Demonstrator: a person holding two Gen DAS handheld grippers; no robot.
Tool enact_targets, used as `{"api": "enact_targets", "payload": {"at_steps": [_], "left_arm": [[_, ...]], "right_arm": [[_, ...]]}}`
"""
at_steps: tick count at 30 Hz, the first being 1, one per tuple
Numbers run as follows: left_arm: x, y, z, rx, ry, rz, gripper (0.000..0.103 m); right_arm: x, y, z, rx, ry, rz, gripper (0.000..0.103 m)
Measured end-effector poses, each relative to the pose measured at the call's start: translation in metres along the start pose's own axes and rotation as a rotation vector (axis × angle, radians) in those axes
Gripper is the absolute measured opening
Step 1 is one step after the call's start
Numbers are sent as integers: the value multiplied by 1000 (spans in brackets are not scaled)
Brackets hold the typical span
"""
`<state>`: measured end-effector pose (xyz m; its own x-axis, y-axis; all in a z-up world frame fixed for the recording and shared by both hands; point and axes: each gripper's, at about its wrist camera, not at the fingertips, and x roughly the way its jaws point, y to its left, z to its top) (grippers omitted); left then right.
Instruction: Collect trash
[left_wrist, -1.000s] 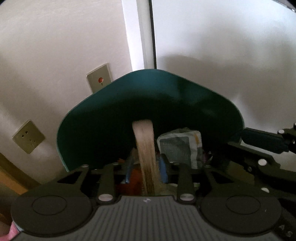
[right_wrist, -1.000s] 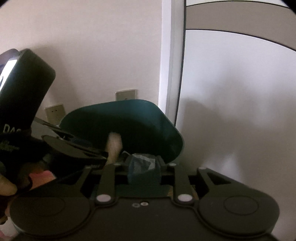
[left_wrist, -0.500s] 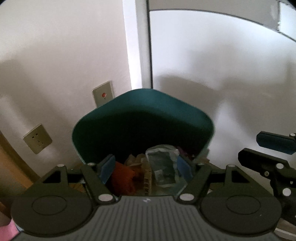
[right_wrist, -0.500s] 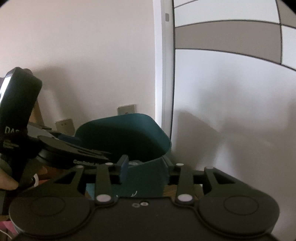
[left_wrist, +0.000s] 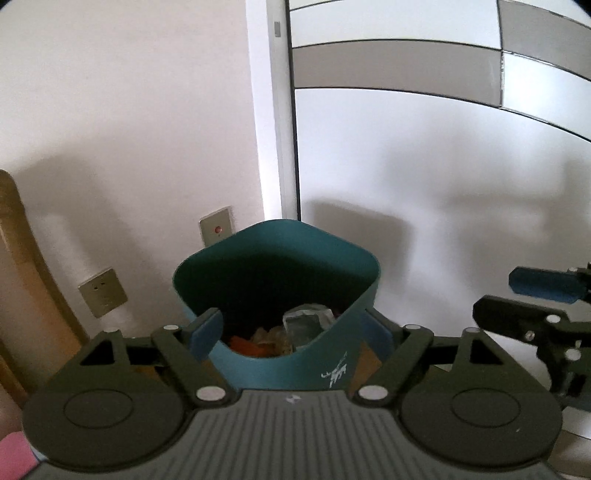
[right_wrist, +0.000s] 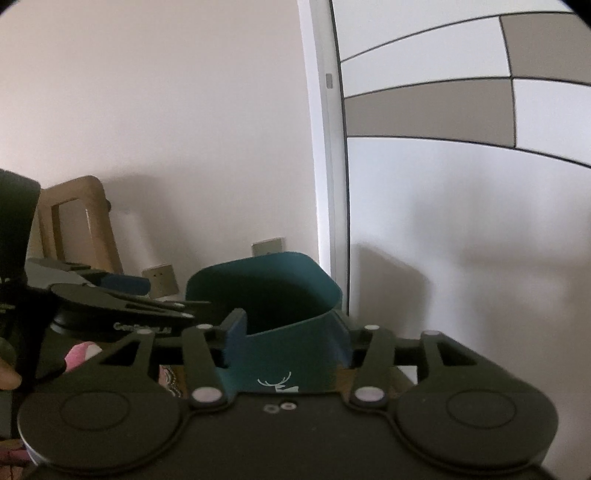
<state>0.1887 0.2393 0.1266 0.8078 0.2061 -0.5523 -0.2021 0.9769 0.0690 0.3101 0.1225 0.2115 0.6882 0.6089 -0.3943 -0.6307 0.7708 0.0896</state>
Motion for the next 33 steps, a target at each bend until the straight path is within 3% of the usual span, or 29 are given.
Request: {"api": "enact_targets", "payload": {"at_steps": [6,8,12,22,28,33], "left_arm": [[-27,-9,-12,14,-52,33,85],[-33,-10,-16,10,-64,22,93],[-50,-14,-25,-9,-102,5,96],[-72,-22,-39,-50,-106,-20,101],[-79,-29,-48,-39,-114,30,101],[-84,-25,-52,-68,-113,19,101]], "right_arm": [[-27,-5,-12,19,-16,24,54],[-34,-5,-16,21,-18,30,55],[-50,-6,-21,20,-32,46,56],[-77,-7,-29,24,-45,79,57],[-87,-7,-30,21,-51,94,57],[-92,-7,-30,21,-52,102,57]]}}
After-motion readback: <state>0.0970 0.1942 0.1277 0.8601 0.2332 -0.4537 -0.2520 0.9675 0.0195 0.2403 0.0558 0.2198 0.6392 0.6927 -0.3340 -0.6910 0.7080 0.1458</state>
